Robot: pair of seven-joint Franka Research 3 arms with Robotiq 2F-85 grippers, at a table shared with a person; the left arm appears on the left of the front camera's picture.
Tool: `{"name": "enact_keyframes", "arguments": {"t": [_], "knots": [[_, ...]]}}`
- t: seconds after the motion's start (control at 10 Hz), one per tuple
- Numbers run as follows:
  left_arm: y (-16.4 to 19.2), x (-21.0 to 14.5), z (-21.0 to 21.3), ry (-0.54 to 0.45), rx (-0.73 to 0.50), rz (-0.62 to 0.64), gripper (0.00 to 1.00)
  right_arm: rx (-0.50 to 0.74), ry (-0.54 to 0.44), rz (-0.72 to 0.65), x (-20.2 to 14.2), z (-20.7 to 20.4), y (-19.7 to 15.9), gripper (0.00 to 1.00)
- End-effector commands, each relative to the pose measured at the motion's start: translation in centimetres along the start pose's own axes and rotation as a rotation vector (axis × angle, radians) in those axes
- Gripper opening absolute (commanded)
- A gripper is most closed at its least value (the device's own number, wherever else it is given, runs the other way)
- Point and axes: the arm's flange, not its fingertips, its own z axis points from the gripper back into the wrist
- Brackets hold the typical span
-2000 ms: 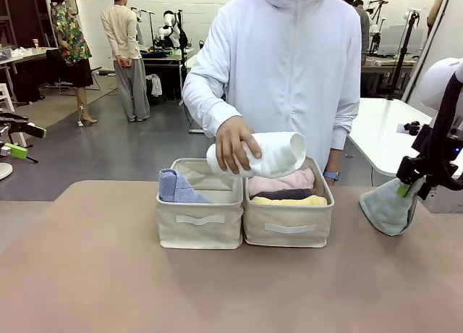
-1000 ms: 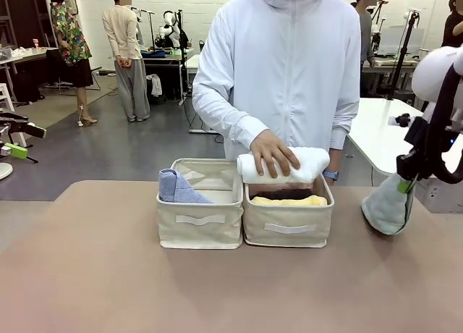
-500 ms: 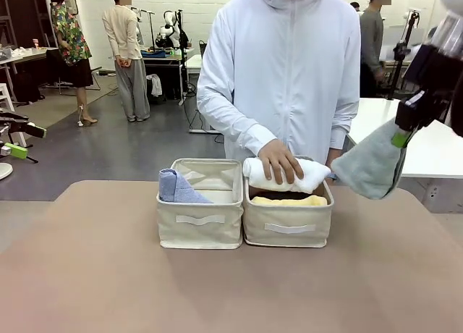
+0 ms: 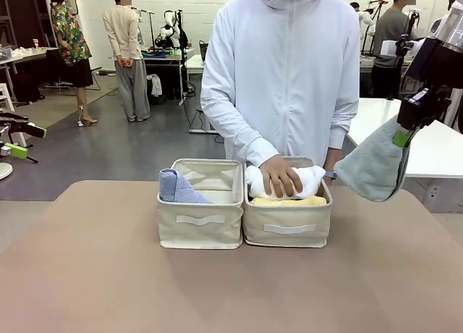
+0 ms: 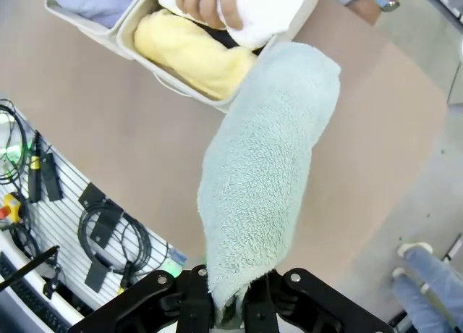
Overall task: Sort the towels based on their folding style.
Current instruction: Pick up another triangle-folded towel from the table and place it in the left Fabric basket.
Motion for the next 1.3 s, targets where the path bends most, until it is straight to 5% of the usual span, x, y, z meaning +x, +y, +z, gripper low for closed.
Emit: {"name": "enact_keyframes", "arguments": {"t": [0.0, 0.2, 0.4, 0.7, 1.0, 1.2], "knots": [[0.0, 0.2, 0.1, -0.016, 0.008, 0.007, 1.00, -0.012, -0.009, -0.003, 0.4, 0.4, -0.1, 0.00], [0.0, 0.2, 0.1, -0.016, 0.008, 0.007, 1.00, 0.001, 0.002, -0.001, 0.1, -0.1, -0.1, 0.10], [0.0, 0.2, 0.1, -0.016, 0.008, 0.007, 1.00, -0.001, 0.055, 0.367, 5.3, 0.8, 8.9, 0.10], [0.0, 0.2, 0.1, -0.016, 0.008, 0.007, 1.00, 0.029, 0.201, 0.686, 11.4, -2.9, 18.3, 0.10], [0.0, 0.2, 0.1, -0.016, 0.008, 0.007, 1.00, 0.038, 0.246, 0.778, 17.1, -6.5, 22.3, 0.10], [0.0, 0.2, 0.1, -0.016, 0.008, 0.007, 1.00, 0.050, 0.240, 0.729, 18.1, -6.7, 21.2, 0.10]]}}
